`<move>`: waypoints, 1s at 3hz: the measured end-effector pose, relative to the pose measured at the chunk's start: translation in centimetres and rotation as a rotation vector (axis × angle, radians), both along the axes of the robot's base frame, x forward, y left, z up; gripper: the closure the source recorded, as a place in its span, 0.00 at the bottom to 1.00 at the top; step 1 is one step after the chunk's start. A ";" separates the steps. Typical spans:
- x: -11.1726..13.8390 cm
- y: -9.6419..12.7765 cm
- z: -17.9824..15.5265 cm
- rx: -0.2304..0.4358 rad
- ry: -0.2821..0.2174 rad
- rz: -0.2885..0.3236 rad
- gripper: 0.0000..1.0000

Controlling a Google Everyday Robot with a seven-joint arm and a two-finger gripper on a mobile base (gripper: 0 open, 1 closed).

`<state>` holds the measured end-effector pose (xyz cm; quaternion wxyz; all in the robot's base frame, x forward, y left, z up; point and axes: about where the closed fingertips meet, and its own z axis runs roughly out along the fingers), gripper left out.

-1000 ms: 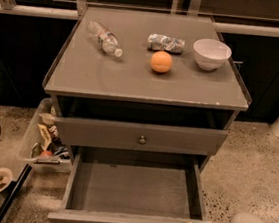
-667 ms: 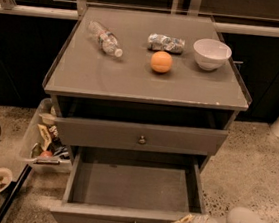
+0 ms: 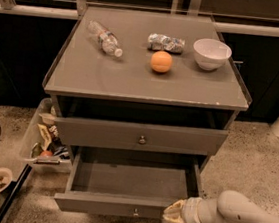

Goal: Close middle drawer

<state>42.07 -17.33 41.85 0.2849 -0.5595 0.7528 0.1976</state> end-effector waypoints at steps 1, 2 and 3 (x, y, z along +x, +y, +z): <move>4.3 0.3 0.8 -0.039 -0.080 0.011 0.90; 7.9 -0.4 1.3 -0.060 -0.114 -0.010 1.00; 7.9 -0.4 1.3 -0.060 -0.114 -0.010 1.00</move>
Offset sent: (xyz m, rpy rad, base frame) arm 0.2676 -0.0487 0.0450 -0.1710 -0.2901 -0.1260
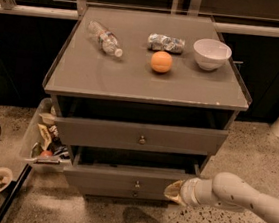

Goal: Close middle drawer

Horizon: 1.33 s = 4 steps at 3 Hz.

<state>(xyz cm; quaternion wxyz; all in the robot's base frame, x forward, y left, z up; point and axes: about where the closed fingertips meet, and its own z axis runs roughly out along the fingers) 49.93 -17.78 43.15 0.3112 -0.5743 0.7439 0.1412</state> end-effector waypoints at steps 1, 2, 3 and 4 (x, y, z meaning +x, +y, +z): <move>0.0 0.0 0.0 0.000 0.000 0.000 0.82; -0.1 0.1 0.0 0.001 0.002 0.002 0.59; 1.7 0.5 -0.1 -0.014 -0.013 0.007 0.36; 5.4 0.7 -0.6 -0.030 -0.043 0.016 0.12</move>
Offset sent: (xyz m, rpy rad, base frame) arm -0.0046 0.0039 0.0007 0.0003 0.0101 0.0115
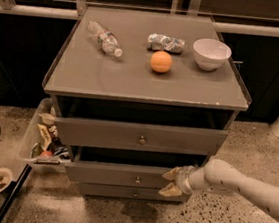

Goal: Close middle drawer

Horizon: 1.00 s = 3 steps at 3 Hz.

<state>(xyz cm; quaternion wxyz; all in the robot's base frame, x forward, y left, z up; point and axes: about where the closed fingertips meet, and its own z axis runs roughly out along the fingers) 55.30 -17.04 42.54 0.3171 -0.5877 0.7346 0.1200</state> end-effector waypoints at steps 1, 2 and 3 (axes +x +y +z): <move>0.7 -0.1 0.4 0.000 -0.014 -0.005 0.00; 0.7 -0.1 0.4 0.000 -0.014 -0.005 0.00; 0.3 -0.1 0.4 0.000 -0.014 -0.005 0.00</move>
Offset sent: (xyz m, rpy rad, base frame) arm 0.0074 -0.0008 0.0042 0.0002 -0.0140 -0.0053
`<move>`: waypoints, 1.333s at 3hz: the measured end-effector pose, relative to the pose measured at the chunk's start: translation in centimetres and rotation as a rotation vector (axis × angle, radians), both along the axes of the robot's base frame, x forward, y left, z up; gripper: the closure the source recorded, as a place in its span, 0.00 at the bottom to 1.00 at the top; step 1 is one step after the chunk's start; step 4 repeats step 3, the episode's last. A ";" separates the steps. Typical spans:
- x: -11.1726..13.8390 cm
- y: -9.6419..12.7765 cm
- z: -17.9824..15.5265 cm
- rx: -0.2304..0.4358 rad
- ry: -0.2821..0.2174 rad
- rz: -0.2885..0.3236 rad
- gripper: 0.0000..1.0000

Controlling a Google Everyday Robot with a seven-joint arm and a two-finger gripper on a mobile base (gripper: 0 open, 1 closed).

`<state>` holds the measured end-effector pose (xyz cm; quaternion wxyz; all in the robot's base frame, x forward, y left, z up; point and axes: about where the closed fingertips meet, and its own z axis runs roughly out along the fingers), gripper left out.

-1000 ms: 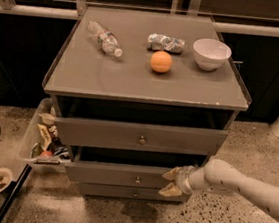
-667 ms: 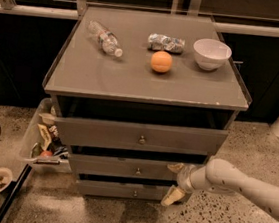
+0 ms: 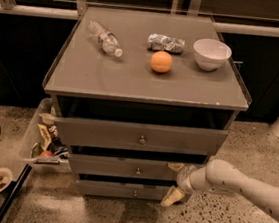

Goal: Close middle drawer

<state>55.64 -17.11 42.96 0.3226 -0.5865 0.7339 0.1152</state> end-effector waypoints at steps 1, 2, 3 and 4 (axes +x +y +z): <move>-4.7 -0.8 1.7 -0.007 0.056 0.034 0.00; -10.3 -1.8 4.6 -0.018 0.085 0.068 0.00; -14.0 -3.0 7.1 -0.022 0.089 0.079 0.00; -14.0 -3.0 7.1 -0.022 0.089 0.079 0.00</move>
Offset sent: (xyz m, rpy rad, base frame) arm -0.1722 -0.0394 0.0866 -0.0360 0.1104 0.0954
